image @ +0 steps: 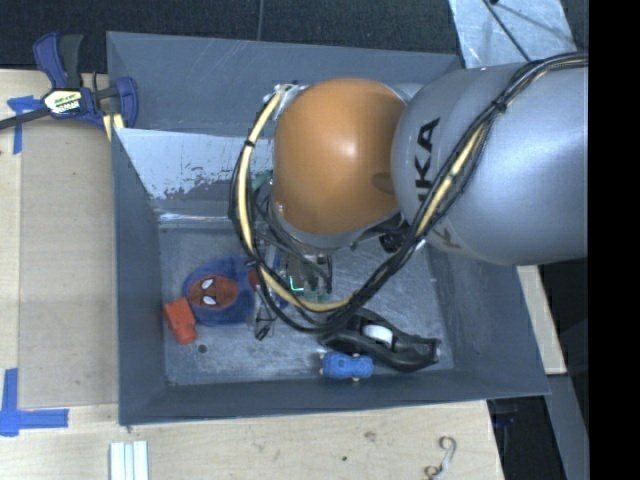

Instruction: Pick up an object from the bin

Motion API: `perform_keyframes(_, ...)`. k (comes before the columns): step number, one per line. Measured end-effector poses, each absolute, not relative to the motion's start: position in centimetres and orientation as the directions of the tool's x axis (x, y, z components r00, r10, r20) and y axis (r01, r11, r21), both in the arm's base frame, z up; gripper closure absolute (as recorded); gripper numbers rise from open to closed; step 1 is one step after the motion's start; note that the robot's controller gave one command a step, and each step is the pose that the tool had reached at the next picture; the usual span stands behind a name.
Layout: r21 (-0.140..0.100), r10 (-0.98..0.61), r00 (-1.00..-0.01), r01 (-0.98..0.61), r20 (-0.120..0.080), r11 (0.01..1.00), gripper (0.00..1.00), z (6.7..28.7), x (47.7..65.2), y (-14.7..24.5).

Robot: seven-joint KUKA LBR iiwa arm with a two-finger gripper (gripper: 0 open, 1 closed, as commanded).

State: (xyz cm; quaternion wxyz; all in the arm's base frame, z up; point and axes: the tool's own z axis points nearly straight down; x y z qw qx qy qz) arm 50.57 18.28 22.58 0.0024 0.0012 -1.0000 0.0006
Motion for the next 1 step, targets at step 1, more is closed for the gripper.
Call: perform_keyframes(1, 0.004, 0.117, -0.993, 0.117, -0.008, 0.993, 0.0, 6.85, 52.56, 17.31)
